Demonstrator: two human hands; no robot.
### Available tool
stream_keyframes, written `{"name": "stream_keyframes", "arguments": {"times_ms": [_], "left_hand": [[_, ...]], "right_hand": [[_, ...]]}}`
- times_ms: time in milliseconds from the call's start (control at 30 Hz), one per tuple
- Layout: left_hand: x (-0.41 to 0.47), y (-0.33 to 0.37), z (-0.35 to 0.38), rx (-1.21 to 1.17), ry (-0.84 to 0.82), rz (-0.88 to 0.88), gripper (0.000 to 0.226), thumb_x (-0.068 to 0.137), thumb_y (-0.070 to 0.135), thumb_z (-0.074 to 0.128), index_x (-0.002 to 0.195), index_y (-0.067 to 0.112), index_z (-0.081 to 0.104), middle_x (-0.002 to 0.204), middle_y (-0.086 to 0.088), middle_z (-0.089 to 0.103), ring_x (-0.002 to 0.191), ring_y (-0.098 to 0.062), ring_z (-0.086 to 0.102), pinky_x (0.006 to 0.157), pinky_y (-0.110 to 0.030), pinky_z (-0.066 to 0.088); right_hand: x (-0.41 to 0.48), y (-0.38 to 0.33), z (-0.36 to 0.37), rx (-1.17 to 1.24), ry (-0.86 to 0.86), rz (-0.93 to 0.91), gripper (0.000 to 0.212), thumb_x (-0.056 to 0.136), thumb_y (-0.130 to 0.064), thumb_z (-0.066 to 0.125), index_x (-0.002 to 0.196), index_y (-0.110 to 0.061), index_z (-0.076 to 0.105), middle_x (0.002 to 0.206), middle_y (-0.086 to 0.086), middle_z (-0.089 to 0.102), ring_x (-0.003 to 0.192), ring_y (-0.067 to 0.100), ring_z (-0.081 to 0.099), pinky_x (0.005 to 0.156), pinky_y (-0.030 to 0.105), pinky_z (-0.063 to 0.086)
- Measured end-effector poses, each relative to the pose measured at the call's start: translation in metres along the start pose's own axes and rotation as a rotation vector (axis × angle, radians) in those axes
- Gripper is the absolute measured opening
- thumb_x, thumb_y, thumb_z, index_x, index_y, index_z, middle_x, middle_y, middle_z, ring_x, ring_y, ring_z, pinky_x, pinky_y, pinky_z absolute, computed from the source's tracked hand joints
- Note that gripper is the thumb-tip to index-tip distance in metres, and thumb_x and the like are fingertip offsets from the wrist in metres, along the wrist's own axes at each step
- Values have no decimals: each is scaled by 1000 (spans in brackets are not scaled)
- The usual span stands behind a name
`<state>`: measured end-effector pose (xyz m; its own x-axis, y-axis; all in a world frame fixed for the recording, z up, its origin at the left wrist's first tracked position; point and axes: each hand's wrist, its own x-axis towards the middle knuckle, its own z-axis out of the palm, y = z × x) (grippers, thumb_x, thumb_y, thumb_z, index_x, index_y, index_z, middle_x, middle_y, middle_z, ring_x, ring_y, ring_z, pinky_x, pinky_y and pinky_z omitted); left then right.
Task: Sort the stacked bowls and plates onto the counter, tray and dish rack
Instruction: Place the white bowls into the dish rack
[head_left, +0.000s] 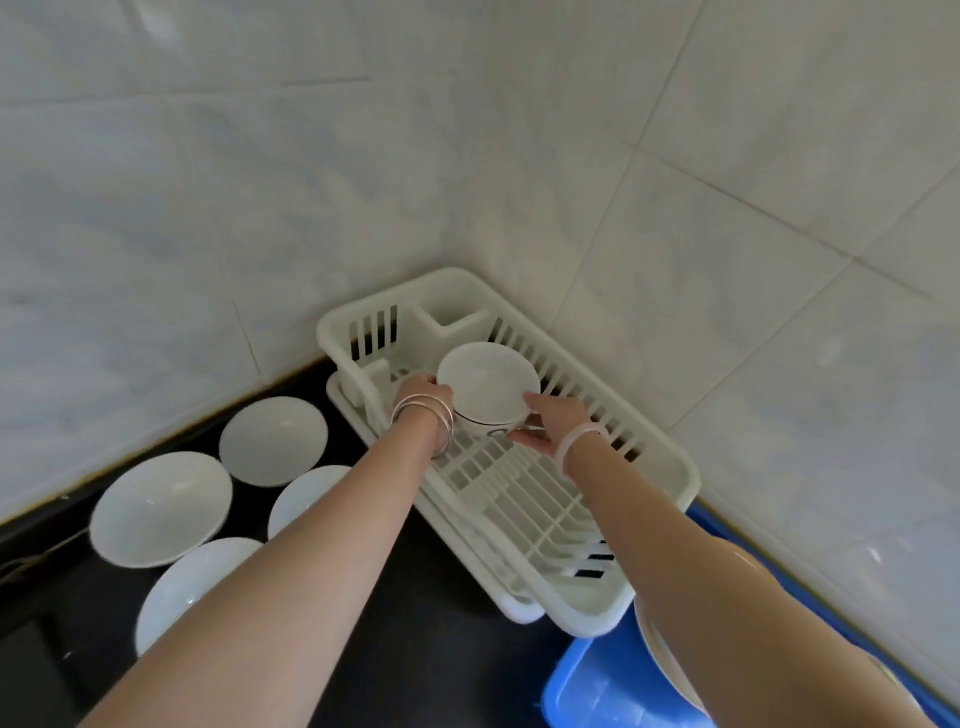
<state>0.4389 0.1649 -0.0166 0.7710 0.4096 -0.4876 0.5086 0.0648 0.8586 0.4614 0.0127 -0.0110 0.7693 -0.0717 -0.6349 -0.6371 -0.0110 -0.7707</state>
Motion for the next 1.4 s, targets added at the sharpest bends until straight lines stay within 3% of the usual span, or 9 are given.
{"name": "stream_keyframes", "arguments": {"times_ms": [233, 433, 700, 800, 967, 1167, 1267, 1333, 1400], "left_hand": [[30, -6, 8, 145, -8, 8, 35, 87, 2, 42, 117, 0, 60, 117, -22, 64, 104, -40, 62, 89, -40, 51], [47, -9, 13, 91, -40, -17, 35, 87, 1, 43, 117, 1, 60, 121, -21, 61, 108, -40, 59, 94, -48, 50], [45, -12, 17, 22, -45, -19, 35, 86, 1, 41, 114, 0, 61, 113, -21, 63, 104, -39, 59, 93, -49, 50], [42, -10, 14, -65, -80, -46, 32, 86, 5, 42, 113, -2, 59, 99, -18, 58, 93, -34, 57, 95, -52, 48], [31, -10, 6, -168, -94, -60, 22, 84, 6, 43, 67, 14, 54, 91, -17, 53, 90, -29, 49, 99, -45, 44], [-6, -1, -12, -104, -130, -6, 30, 87, 8, 43, 59, 17, 50, 58, -6, 43, 71, -24, 42, 84, -38, 45], [-36, 0, -30, -14, -156, 76, 28, 90, 19, 45, 64, 21, 58, 63, -3, 46, 66, -20, 42, 74, -31, 40], [-57, -6, -46, 46, -169, 154, 23, 92, 24, 46, 96, 18, 67, 85, -4, 60, 82, -23, 56, 86, -33, 47], [-78, -12, -65, 156, -135, 206, 37, 93, 26, 45, 128, 15, 54, 119, -7, 62, 111, -26, 57, 103, -41, 43]], "right_hand": [[35, 7, 12, 33, 33, -5, 34, 92, -15, 56, 122, 0, 52, 81, 6, 58, 73, 24, 63, 70, 35, 57], [45, 10, 14, 109, 3, -39, 37, 92, -9, 54, 127, 1, 49, 117, 16, 56, 94, 29, 56, 80, 39, 54], [39, 16, 18, 76, -47, -50, 26, 94, -29, 52, 116, -15, 48, 87, -1, 52, 86, 22, 55, 88, 36, 51], [33, 15, 21, -109, -30, -92, 41, 97, -36, 42, 132, -15, 43, 103, 5, 52, 101, 27, 57, 85, 36, 49], [19, 14, 13, -208, 16, -150, 42, 99, -34, 36, 134, -12, 44, 104, 4, 53, 108, 30, 57, 93, 41, 49], [-17, 7, 5, -365, 49, -256, 41, 98, -36, 35, 132, -16, 47, 134, 7, 52, 117, 30, 52, 104, 49, 41], [-47, 3, 8, -362, 17, -319, 34, 97, -37, 37, 122, -19, 53, 124, 4, 58, 108, 27, 57, 100, 48, 44], [-70, 6, 13, -356, -29, -367, 29, 97, -34, 39, 116, -18, 55, 116, 2, 61, 100, 22, 59, 96, 44, 48], [-94, 10, 21, -372, -63, -419, 32, 96, -33, 40, 118, -16, 56, 111, 0, 63, 95, 19, 60, 91, 40, 49]]}}
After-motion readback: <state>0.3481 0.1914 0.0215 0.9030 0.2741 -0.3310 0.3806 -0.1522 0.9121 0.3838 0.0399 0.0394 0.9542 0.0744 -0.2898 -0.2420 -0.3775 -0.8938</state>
